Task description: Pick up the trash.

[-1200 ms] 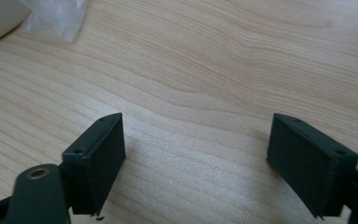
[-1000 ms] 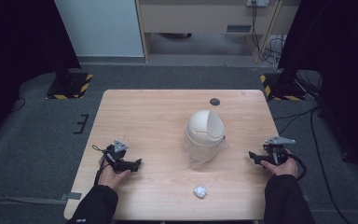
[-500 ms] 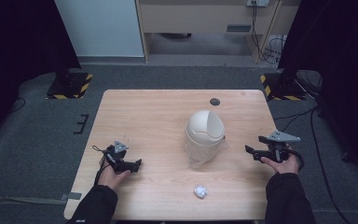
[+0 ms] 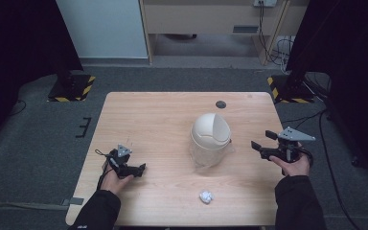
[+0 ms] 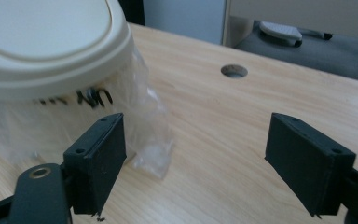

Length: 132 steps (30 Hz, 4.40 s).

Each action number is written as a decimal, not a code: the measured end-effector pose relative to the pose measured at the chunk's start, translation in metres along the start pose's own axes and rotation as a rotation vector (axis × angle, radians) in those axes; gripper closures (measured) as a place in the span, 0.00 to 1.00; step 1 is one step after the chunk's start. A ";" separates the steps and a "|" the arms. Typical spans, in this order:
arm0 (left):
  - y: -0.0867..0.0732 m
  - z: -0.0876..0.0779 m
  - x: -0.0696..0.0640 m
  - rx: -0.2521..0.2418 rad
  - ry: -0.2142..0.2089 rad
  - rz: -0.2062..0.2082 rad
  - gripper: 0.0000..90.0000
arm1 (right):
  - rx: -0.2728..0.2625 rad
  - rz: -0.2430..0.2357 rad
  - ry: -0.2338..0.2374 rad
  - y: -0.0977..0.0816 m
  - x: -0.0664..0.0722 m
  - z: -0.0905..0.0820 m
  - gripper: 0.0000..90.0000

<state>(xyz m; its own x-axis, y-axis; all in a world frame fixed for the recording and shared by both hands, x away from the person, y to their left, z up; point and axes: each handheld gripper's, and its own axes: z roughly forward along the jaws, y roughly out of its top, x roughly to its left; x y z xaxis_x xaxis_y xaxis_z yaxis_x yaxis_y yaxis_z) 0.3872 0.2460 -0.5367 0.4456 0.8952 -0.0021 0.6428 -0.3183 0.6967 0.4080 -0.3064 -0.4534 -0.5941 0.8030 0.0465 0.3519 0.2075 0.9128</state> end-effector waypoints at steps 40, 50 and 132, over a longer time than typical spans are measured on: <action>0.000 0.000 0.000 0.001 0.002 0.002 0.00 | -0.235 -0.119 0.146 0.122 0.049 -0.003 0.19; 0.000 0.000 0.000 0.000 0.002 0.001 0.00 | -0.220 -0.112 0.222 0.110 0.063 0.010 0.22; 0.000 0.000 -0.001 0.001 0.002 0.000 0.00 | -0.025 -0.102 0.283 0.063 0.092 0.039 0.24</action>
<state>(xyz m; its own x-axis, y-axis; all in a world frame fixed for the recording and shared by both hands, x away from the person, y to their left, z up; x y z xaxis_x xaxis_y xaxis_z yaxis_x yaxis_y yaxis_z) 0.3869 0.2456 -0.5367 0.4446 0.8957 -0.0010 0.6435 -0.3186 0.6959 0.4035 -0.1977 -0.4075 -0.8045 0.5906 0.0624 0.2642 0.2619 0.9282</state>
